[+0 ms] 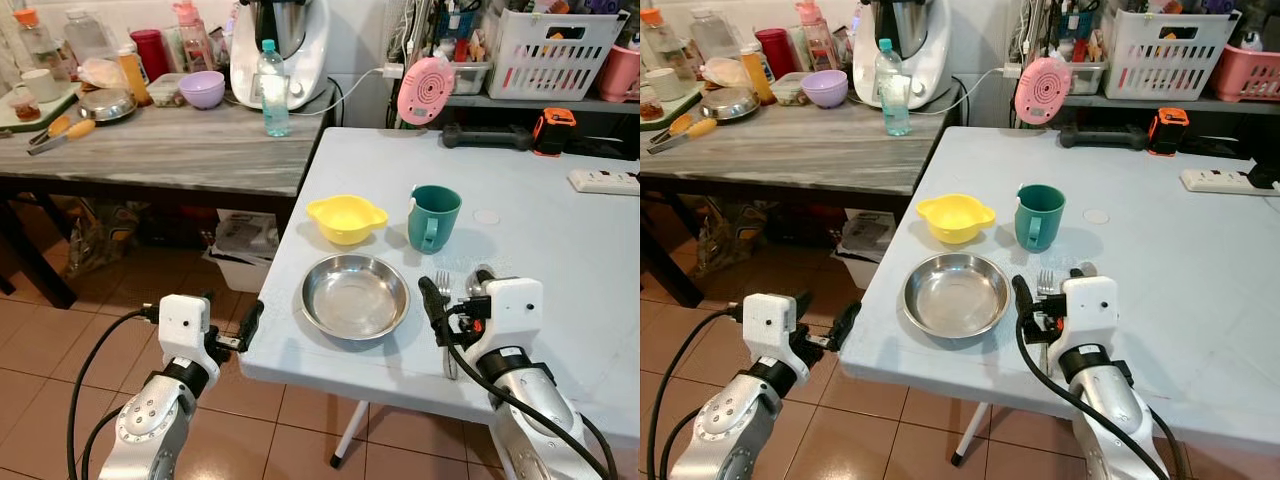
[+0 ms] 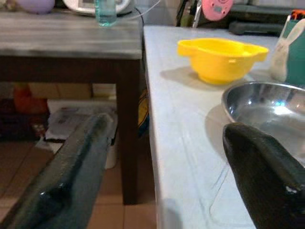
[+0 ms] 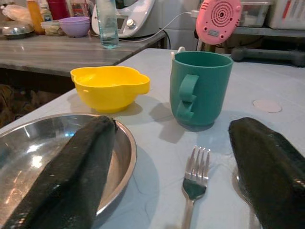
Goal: Setting the table
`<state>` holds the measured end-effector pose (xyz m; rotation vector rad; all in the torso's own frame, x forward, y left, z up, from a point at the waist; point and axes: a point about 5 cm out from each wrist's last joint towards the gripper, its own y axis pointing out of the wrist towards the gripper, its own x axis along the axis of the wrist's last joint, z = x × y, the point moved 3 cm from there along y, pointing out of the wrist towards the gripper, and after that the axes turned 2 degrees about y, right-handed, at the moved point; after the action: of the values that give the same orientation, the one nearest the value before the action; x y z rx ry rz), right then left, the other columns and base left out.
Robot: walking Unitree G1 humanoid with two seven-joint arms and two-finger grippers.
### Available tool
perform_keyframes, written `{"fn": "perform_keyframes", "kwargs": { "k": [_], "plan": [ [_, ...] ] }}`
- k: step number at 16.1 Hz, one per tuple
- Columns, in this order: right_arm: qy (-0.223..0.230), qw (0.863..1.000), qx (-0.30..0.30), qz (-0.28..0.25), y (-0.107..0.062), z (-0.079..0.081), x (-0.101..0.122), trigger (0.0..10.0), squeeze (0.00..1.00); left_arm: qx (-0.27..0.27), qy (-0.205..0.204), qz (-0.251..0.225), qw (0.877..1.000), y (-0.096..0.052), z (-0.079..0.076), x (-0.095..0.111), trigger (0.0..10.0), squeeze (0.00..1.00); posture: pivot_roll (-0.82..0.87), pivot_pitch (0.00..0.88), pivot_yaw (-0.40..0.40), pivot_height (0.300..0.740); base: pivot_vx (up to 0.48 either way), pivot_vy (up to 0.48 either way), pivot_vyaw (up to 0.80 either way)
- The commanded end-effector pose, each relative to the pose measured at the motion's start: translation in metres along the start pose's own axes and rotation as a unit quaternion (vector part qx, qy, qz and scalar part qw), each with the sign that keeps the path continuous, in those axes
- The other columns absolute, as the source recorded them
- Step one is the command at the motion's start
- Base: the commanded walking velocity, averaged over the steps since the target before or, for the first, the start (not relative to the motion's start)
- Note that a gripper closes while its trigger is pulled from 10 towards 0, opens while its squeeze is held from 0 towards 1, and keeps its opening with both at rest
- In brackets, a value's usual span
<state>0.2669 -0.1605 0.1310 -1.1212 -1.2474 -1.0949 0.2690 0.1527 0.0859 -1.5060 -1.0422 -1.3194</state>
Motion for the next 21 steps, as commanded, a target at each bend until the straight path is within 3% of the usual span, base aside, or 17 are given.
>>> {"fn": "perform_keyframes", "kwargs": {
  "k": [1, 5, 6, 7, 8, 13, 21],
  "plan": [
    [0.004, 1.0, 0.007, -0.006, 0.002, 0.003, 0.002, 0.0, 0.0, 0.004, 0.004, -0.011, 1.0, -0.002, 0.002, 0.005, 0.0, 0.0, -0.06, 0.0, 0.053, 0.74, 0.0, 0.0, 0.0],
    [0.011, 1.0, 0.001, -0.005, 0.006, 0.002, 0.003, 0.0, 0.0, 0.004, 0.008, -0.006, 1.0, 0.001, 0.003, 0.004, 0.0, 0.0, -0.06, 0.0, 0.054, 0.74, 0.0, 0.0, 0.0],
    [0.017, 1.0, -0.004, 0.0, 0.01, 0.0, 0.003, 4.6, 0.0, 0.008, 0.018, 0.012, 1.0, 0.004, 0.004, -0.001, 10.0, 0.0, -0.06, 0.0, 0.053, 0.74, 0.0, 0.0, 0.0],
    [0.033, 0.999, -0.001, 0.0, 0.014, 0.001, 0.004, 10.0, 1.0, 0.008, 0.006, -0.001, 1.0, 0.005, 0.002, 0.002, 10.0, 0.7, -0.06, 0.0, 0.053, 0.74, 0.0, 0.0, 0.0],
    [0.034, 0.999, 0.001, 0.0, 0.016, 0.002, 0.004, 10.0, 1.0, 0.008, 0.005, -0.003, 1.0, 0.005, 0.002, 0.003, 10.0, 1.0, -0.06, 0.0, 0.055, 0.74, 0.0, 0.0, 0.0],
    [0.074, 0.997, 0.017, 0.029, 0.03, 0.013, -0.001, 10.0, 1.0, 0.0, 0.0, 0.008, 1.0, 0.003, 0.0, 0.0, 10.0, 1.0, -0.06, 0.0, 0.058, 0.74, 0.0, 0.0, 0.0],
    [0.108, 0.99, 0.036, 0.088, 0.041, 0.028, -0.015, 10.0, 1.0, -0.08, -0.017, 0.024, 0.996, -0.008, -0.01, -0.002, 10.0, 1.0, -0.03, 0.0, 0.047, 0.74, 0.0, 0.0, 0.0]
  ]
}}
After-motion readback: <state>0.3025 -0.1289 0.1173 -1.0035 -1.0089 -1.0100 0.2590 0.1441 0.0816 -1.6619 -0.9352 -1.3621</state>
